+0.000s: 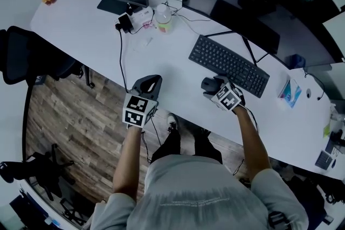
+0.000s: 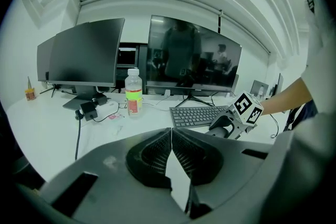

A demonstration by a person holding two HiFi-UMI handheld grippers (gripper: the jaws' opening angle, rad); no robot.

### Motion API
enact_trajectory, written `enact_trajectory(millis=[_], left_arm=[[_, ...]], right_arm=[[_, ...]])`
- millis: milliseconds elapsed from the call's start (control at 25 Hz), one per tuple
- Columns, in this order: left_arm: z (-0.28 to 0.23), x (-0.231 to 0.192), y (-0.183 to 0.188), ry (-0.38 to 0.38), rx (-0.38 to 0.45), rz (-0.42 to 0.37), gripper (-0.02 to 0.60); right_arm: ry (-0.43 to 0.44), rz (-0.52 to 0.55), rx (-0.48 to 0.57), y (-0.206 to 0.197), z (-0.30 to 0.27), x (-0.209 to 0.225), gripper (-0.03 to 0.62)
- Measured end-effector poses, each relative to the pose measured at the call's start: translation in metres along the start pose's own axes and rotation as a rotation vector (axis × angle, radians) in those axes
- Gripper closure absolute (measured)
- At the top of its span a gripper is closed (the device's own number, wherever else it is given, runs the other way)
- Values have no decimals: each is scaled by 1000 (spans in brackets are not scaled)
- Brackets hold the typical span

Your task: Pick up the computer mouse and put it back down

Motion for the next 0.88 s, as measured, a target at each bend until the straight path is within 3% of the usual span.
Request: enact_trajectory(millis=[120, 200, 600, 880], left_arm=[[1, -2, -1, -9, -4, -11, 568], [1, -2, 0, -16, -2, -15, 568], [7, -1, 24, -3, 44, -44, 568], [5, 9, 41, -18, 78, -64, 568]], right_arm=[[2, -7, 37, -1, 1, -1, 246], [-4, -17, 60, -3, 2, -1, 293], [-109, -109, 172, -3, 30, -4, 299], [-101, -158, 247, 3, 63, 0, 300]])
Point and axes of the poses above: the fingertips, and each gripper's own axes: z backward along the fingers, x to its right, y out of its top, the point moved 8 cm from there along z, backward along the fingers, and after that the axes turned 12 degrees about -z, right-handed, at the moved point
